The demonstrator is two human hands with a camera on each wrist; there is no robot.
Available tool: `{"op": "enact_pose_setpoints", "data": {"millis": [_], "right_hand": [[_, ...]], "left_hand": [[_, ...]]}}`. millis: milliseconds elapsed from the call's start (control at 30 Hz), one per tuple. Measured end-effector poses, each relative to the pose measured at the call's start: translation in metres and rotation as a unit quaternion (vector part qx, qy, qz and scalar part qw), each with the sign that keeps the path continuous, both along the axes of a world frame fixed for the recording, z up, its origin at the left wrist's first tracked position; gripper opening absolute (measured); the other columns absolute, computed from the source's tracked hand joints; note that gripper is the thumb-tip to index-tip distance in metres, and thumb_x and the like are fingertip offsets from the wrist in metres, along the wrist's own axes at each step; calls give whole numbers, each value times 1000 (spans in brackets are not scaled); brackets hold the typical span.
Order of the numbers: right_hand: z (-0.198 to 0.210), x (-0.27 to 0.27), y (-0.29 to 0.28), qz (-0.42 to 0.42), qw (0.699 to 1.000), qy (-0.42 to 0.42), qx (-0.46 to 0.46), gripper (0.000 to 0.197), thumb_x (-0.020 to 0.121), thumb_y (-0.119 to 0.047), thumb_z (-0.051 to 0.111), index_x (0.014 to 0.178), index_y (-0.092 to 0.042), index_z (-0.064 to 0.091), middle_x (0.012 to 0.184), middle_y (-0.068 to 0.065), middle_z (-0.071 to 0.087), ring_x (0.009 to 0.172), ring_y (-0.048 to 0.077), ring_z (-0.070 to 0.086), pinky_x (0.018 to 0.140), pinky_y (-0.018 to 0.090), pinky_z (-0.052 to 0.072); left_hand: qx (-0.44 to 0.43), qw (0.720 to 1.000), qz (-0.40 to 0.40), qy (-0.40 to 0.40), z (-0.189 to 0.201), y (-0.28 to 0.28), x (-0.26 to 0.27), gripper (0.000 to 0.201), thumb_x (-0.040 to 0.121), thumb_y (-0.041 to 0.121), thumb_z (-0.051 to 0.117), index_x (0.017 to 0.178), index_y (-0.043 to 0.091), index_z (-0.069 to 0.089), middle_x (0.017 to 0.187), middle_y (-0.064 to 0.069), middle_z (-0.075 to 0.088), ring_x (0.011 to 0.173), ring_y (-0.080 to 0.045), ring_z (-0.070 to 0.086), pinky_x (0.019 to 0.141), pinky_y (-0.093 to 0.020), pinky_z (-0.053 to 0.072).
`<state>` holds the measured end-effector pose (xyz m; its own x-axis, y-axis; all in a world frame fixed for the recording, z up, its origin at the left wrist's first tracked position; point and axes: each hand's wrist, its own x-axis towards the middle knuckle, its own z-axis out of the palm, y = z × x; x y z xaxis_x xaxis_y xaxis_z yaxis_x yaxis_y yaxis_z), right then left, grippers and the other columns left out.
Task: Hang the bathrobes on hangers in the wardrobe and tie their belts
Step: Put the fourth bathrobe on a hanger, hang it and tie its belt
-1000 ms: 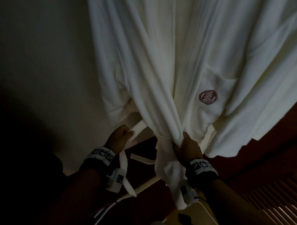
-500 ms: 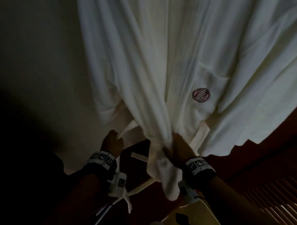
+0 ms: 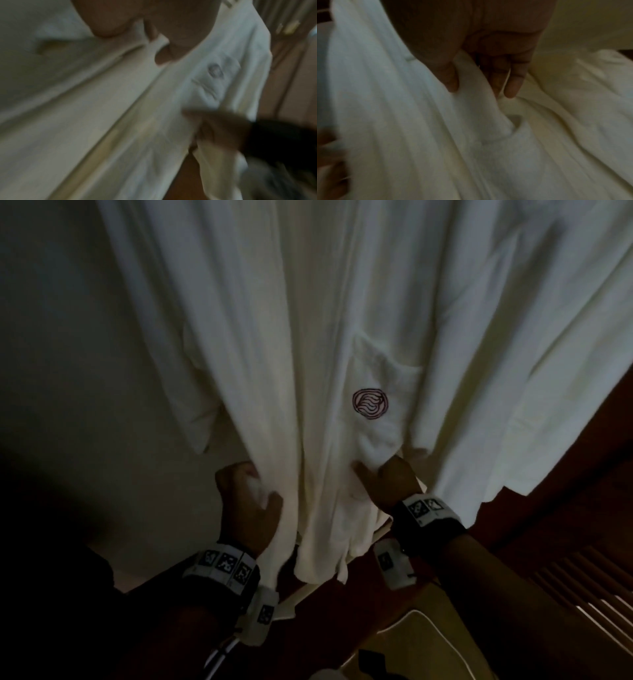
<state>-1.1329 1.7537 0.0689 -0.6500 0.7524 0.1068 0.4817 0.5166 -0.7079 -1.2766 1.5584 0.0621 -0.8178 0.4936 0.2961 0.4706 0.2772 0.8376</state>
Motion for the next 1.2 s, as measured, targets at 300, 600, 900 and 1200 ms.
{"op": "enact_pose_setpoints", "data": {"millis": [300,600,900,1200], "right_hand": [[70,-32,-19,209,962,-172,17,32,101,-18,44,126,-3,59,127,15,60,119,26,54,97,29,39],[-17,-42,-4,104,968,-224,-34,96,87,-43,66,154,-14,4,161,10,6,147,28,10,119,38,12],[-25,-20,-41,98,974,-138,-151,37,94,-42,54,127,-26,53,90,-7,72,82,6,65,76,23,50],[-6,90,-107,139,965,-174,-138,44,89,-45,61,125,-22,50,101,-4,69,89,-2,66,78,15,50]], "left_hand": [[-109,992,-34,-47,-11,49,-19,72,73,67,55,110,5,56,108,-17,57,101,-31,57,77,-27,41],[-110,989,-85,-40,-18,36,-17,50,87,45,55,124,12,54,118,-7,60,104,-16,56,86,-23,37],[-68,995,-39,-66,0,25,-10,37,93,26,57,126,9,52,122,-9,59,102,-11,51,86,-22,36],[-114,986,34,-113,-5,27,-8,38,95,30,51,128,10,49,121,-14,59,103,-27,58,79,-24,40]]}}
